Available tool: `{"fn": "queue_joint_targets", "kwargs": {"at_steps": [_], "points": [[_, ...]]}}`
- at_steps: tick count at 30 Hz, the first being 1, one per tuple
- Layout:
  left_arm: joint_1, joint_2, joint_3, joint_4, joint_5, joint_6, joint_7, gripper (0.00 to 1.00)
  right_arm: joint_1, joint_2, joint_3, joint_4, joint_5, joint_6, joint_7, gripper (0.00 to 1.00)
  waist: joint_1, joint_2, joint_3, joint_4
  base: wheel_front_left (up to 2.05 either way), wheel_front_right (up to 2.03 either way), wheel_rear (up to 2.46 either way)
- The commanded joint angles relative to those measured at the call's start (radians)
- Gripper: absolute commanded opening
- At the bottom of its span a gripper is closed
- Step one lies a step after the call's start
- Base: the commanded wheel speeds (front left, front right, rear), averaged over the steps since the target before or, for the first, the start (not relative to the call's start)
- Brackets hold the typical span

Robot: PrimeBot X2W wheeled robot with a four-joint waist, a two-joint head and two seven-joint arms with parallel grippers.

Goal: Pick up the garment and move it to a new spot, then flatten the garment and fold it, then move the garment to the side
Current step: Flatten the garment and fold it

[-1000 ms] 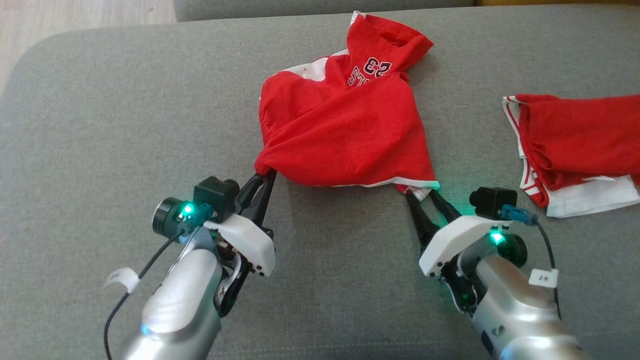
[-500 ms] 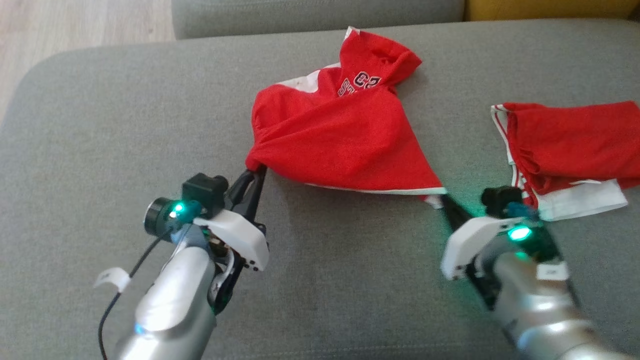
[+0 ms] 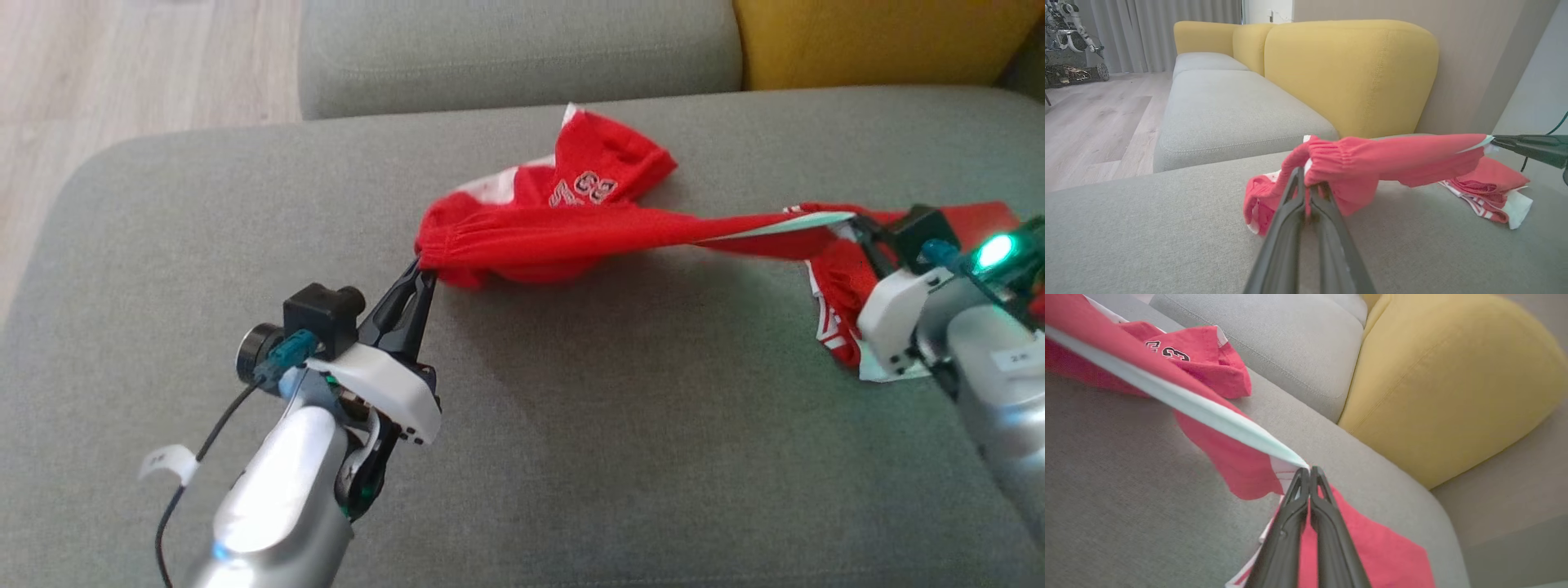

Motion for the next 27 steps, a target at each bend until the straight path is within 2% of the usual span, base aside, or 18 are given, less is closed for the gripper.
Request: {"fn": "queue_joint_targets", "kwargs": {"at_steps": [1,8,13,18,21,24,27], "points": [[-0.033,0.04,0.053,-0.046,-0.009,0.004,0.0,0.0,-0.026,-0.045,0.012,-0.02,-0.024,-0.001,-0.003,0.0,0.0,-0.0001,-0.012,0.001,0.0,0.0,0.0],[-0.021,0.078,0.051,-0.133,-0.016,-0.001,0.045,0.0,-0.045,-0.116,0.028,-0.125,-0.144,-0.001,-0.007,0.0,0.0,-0.0001,-0.039,0.004,0.0,0.0,0.0],[-0.022,0.127,0.046,-0.237,-0.017,-0.009,0.11,0.0,-0.031,-0.178,-0.006,-0.295,-0.237,-0.001,-0.016,0.0,0.0,-0.0001,-0.064,0.002,0.0,0.0,0.0],[-0.036,0.186,0.068,-0.382,-0.038,-0.013,0.202,0.0,0.024,-0.256,-0.068,-0.525,-0.3,-0.001,-0.012,0.0,0.0,-0.0001,-0.092,-0.002,0.0,0.0,0.0],[-0.037,0.235,0.084,-0.486,-0.046,-0.012,0.273,0.0,0.07,-0.314,-0.104,-0.686,-0.297,-0.001,0.033,0.0,0.0,-0.0001,-0.109,-0.004,0.0,0.0,0.0],[-0.033,0.281,0.104,-0.597,-0.061,-0.007,0.35,0.0,0.13,-0.389,-0.135,-0.887,-0.262,-0.001,0.118,0.0,0.0,-0.0001,-0.121,-0.005,0.0,0.0,0.0],[-0.035,0.322,0.132,-0.708,-0.084,0.002,0.428,0.0,0.194,-0.481,-0.173,-1.107,-0.204,-0.001,0.249,0.0,0.0,-0.0001,-0.118,-0.006,0.0,0.0,0.0]]}}
